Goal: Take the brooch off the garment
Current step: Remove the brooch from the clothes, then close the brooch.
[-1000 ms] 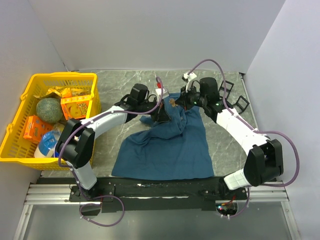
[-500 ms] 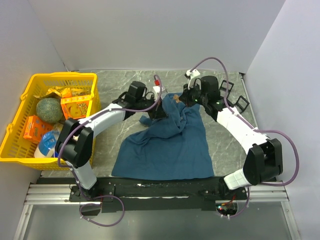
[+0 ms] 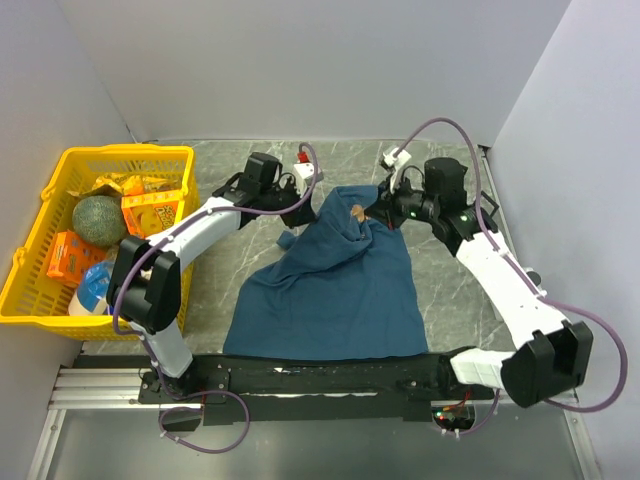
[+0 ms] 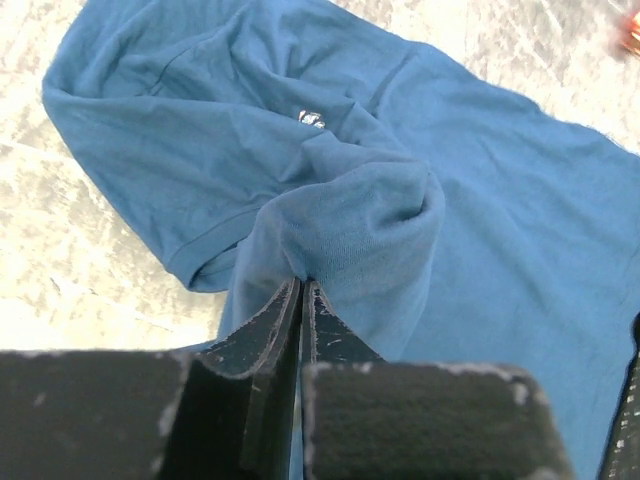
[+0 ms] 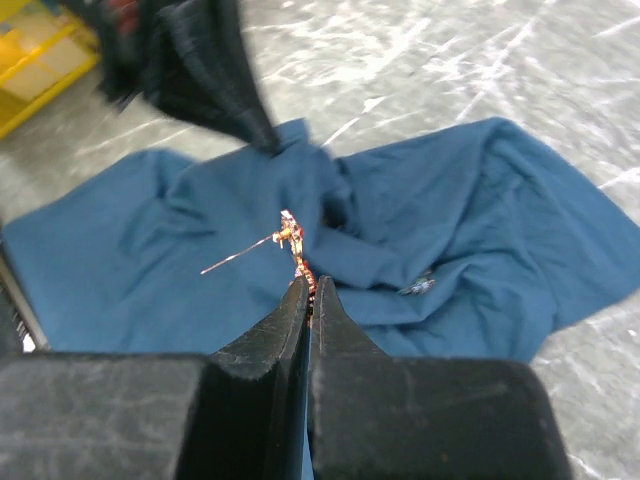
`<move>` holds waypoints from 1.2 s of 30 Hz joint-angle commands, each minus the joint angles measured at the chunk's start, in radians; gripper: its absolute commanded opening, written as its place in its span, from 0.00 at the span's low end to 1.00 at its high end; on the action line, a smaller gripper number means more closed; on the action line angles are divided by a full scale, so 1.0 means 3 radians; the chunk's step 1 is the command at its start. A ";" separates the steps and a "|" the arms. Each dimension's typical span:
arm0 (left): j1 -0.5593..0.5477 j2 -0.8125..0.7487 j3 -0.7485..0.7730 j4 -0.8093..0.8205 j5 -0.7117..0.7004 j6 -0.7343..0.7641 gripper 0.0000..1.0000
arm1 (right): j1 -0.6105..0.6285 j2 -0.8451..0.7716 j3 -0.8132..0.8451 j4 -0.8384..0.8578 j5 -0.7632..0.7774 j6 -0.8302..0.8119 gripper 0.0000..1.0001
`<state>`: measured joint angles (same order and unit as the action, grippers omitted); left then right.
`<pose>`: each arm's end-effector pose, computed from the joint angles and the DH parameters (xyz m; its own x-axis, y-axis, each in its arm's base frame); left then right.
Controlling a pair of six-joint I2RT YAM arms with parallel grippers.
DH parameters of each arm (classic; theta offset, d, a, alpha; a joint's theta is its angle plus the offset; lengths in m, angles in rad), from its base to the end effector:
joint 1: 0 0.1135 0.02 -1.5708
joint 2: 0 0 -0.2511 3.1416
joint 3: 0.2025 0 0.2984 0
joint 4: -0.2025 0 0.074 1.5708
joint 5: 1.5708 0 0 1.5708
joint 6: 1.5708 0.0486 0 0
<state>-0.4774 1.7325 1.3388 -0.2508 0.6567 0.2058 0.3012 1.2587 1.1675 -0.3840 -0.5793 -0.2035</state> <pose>0.3801 -0.2300 0.2370 -0.3594 0.3682 -0.8575 0.8896 0.4127 -0.1957 0.3182 0.1267 0.3331 -0.2838 -0.2652 -0.9215 -0.7867 0.6138 0.0656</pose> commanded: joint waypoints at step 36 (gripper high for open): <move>-0.0367 -0.0309 0.0057 -0.0453 0.2117 0.0812 0.93 | -0.0078 0.0094 -0.0394 -0.0265 -0.2012 -0.0365 0.00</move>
<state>-0.5488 1.6131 1.3064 -0.3847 1.2343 0.4290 0.2829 1.2930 1.0451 -0.5232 -1.1683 -0.3458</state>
